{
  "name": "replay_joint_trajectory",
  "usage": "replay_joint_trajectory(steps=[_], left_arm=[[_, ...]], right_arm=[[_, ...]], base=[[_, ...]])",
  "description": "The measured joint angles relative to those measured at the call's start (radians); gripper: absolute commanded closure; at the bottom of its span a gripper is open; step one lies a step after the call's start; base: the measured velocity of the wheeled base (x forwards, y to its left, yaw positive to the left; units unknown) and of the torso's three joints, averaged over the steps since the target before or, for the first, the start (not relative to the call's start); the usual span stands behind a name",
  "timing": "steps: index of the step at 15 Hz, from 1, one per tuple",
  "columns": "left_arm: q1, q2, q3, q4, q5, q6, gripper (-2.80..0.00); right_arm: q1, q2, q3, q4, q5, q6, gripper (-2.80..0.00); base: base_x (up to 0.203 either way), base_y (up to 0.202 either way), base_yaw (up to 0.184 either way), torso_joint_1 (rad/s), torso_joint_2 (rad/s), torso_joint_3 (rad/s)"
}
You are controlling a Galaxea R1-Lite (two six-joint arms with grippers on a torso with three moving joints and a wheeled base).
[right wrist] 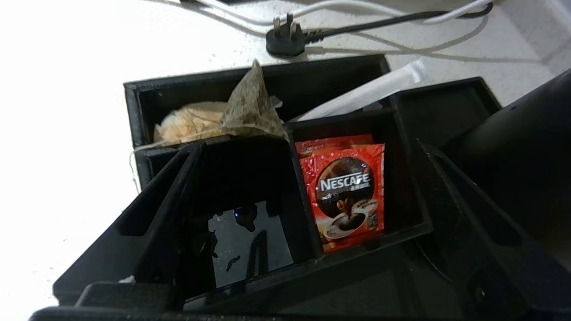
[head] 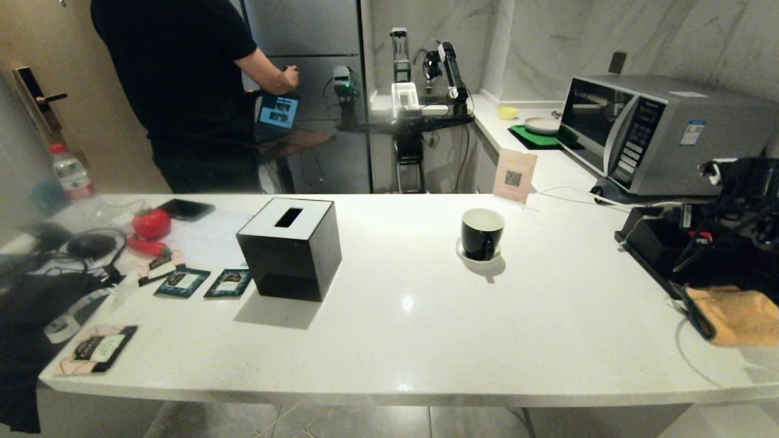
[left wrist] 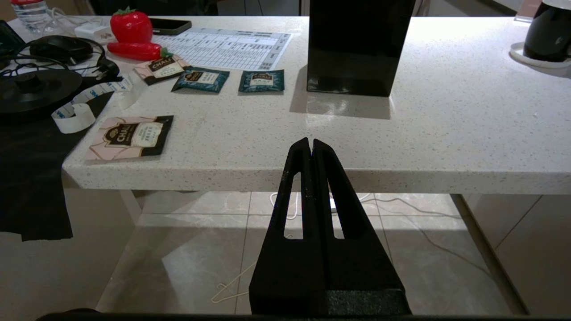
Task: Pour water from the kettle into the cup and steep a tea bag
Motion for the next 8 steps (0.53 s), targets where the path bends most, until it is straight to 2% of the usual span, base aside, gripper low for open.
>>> replay_joint_trajectory(steps=[8], left_arm=[[0.0, 0.0, 0.0, 0.0, 0.0, 0.0, 0.0]], right_arm=[[0.0, 0.049, -0.006, -0.012, -0.001, 0.0, -2.8]], base=[[0.0, 0.0, 0.0, 0.0, 0.0, 0.0]])
